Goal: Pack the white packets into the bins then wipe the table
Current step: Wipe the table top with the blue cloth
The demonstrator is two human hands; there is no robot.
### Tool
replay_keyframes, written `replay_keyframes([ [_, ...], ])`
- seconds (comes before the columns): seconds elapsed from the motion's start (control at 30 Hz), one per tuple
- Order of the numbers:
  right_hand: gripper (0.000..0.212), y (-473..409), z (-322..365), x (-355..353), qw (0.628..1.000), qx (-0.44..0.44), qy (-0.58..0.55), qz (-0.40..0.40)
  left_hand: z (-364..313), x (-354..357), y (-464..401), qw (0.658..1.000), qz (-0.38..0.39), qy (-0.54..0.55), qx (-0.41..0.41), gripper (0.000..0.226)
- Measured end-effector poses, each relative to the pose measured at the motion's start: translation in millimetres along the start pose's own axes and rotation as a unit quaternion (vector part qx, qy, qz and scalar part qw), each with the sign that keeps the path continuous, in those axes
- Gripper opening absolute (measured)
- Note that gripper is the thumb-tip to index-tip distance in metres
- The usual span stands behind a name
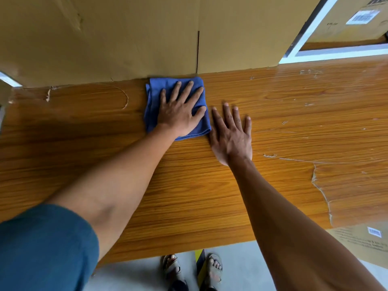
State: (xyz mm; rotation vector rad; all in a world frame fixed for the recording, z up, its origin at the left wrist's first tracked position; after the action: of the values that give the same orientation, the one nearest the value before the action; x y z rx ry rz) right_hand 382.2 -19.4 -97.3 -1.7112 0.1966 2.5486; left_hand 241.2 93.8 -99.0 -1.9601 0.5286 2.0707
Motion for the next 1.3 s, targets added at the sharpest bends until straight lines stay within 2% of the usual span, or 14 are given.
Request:
replay_keyframes([
  [0.13, 0.060, 12.5, -12.9, -9.5, 0.999, 0.024, -0.039, 0.003, -38.7, 9.3, 94.1, 1.000, -0.021, 0.001, 0.006, 0.074],
  [0.27, 0.063, 37.7, -74.1, -36.1, 0.997, 0.074, -0.013, -0.009, -95.0, 7.0, 158.9, 0.999, -0.030, 0.002, 0.036, 0.074],
  [0.43, 0.063, 37.2, -103.9, -48.8, 0.996, 0.089, -0.006, -0.022, -94.8, 0.2, 90.1, 0.999, -0.010, 0.002, 0.038, 0.073],
  [0.67, 0.063, 31.4, -111.7, -42.0, 0.996, 0.087, -0.011, -0.028, -83.8, -7.4, -26.4, 1.000, 0.005, 0.014, -0.019, 0.077],
  [0.93, 0.063, 33.7, -110.3, -44.2, 0.995, 0.088, -0.026, -0.031, -102.2, -1.0, 45.0, 1.000, -0.009, 0.004, -0.024, 0.073],
  [1.2, 0.064, 29.4, -117.3, -38.5, 0.996, 0.074, -0.024, -0.042, -72.7, -10.5, -41.3, 0.997, -0.004, 0.002, -0.080, 0.074],
  [1.3, 0.064, 30.9, -118.0, -37.8, 0.996, 0.075, -0.028, -0.039, -81.8, -6.2, -21.9, 0.995, -0.006, 0.010, -0.094, 0.073],
])
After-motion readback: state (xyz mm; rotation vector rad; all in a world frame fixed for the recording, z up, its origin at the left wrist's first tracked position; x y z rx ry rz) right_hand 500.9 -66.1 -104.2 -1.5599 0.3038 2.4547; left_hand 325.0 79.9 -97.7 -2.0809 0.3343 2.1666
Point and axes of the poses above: each hand's wrist, its own y-axis away from the middle knuckle, its own x-axis out of the palm, z = x × y, the point moved 9 cm from there along -y, towards the middle knuckle, and after that the axes turned 11 degrees about -y, right-handed, at the moved point
